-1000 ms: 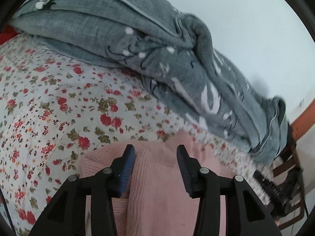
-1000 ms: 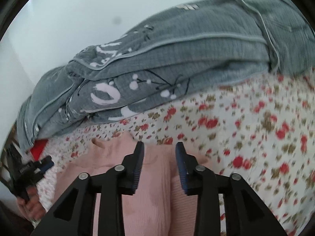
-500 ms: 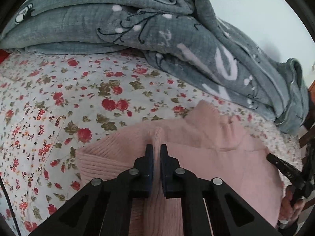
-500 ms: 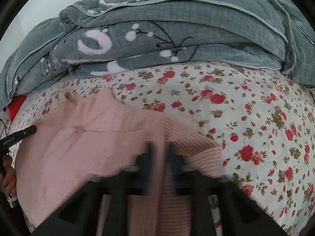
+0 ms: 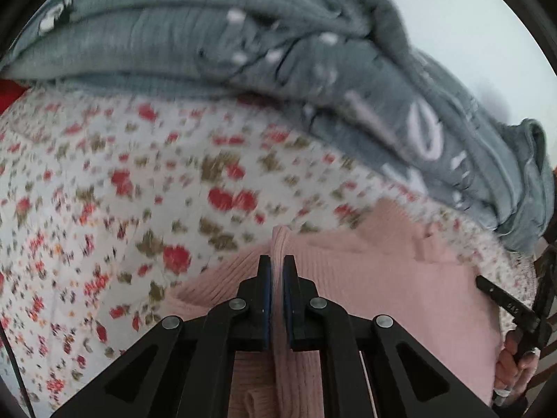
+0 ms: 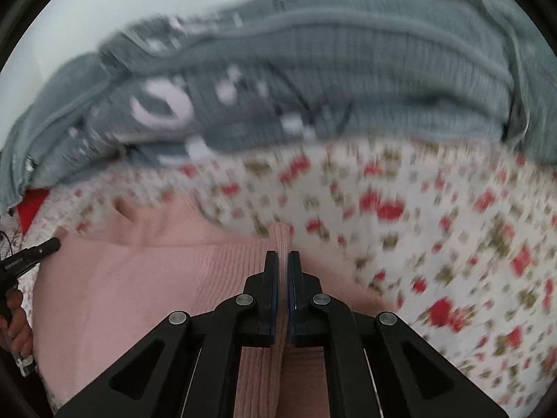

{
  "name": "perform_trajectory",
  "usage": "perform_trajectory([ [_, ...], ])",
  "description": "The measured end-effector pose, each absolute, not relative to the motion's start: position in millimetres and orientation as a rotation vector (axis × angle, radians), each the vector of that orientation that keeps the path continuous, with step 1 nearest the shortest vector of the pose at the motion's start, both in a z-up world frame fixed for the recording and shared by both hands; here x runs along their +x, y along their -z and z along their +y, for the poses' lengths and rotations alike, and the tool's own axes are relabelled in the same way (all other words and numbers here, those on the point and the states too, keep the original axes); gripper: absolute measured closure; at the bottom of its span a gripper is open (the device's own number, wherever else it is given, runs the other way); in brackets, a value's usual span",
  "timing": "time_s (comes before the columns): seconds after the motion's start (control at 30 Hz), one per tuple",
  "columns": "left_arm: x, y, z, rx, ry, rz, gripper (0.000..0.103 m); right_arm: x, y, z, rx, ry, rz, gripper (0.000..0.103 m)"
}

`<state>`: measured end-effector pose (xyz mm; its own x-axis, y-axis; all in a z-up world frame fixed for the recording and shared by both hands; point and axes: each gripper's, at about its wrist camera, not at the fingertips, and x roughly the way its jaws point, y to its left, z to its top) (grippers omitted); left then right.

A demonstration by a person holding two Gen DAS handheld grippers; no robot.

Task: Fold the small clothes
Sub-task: 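Grasp the sweater hem with both grippers and lift it toward the collar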

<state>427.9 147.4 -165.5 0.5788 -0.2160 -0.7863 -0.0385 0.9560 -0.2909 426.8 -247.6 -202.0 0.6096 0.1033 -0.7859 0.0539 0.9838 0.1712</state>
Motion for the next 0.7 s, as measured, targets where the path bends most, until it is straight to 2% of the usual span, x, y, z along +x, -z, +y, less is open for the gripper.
perform_trajectory([
  [0.1,427.9,164.3,149.2,-0.29,0.102,0.966,0.09,425.8,197.0,-251.0,0.188,-0.025,0.908,0.096],
  [0.13,426.4,157.8,149.1,-0.266,0.095,0.967,0.088,424.1,192.0,-251.8,0.168,-0.003,0.908,0.092],
  [0.2,416.4,139.6,147.5,-0.204,0.057,0.92,0.071,412.5,175.4,-254.0,0.136,0.05,0.879,0.087],
  [0.23,410.0,129.0,144.5,-0.166,0.049,0.882,0.066,406.3,167.4,-254.5,0.132,0.066,0.853,0.079],
  [0.27,403.8,118.8,140.6,-0.129,0.057,0.849,0.058,397.9,156.4,-253.3,0.127,0.085,0.816,0.065],
  [0.3,398.5,108.4,134.3,-0.099,0.08,0.821,0.055,392.9,148.5,-252.2,0.124,0.093,0.792,0.059],
  [0.33,394.0,99.9,126.8,-0.086,0.107,0.801,0.055,386.0,137.7,-246.3,0.117,0.098,0.756,0.054],
  [0.47,394.9,95.3,96.4,-0.101,0.186,0.789,0.053,377.4,113.9,-205.0,0.086,0.023,0.69,0.051],
  [0.53,401.8,108.8,84.9,-0.098,0.177,0.809,0.053,386.1,120.2,-187.0,0.073,-0.031,0.707,0.047],
  [0.7,412.4,157.9,85.2,-0.059,0.116,0.875,0.053,406.8,169.6,-177.3,-0.014,0.014,0.763,0.048],
])
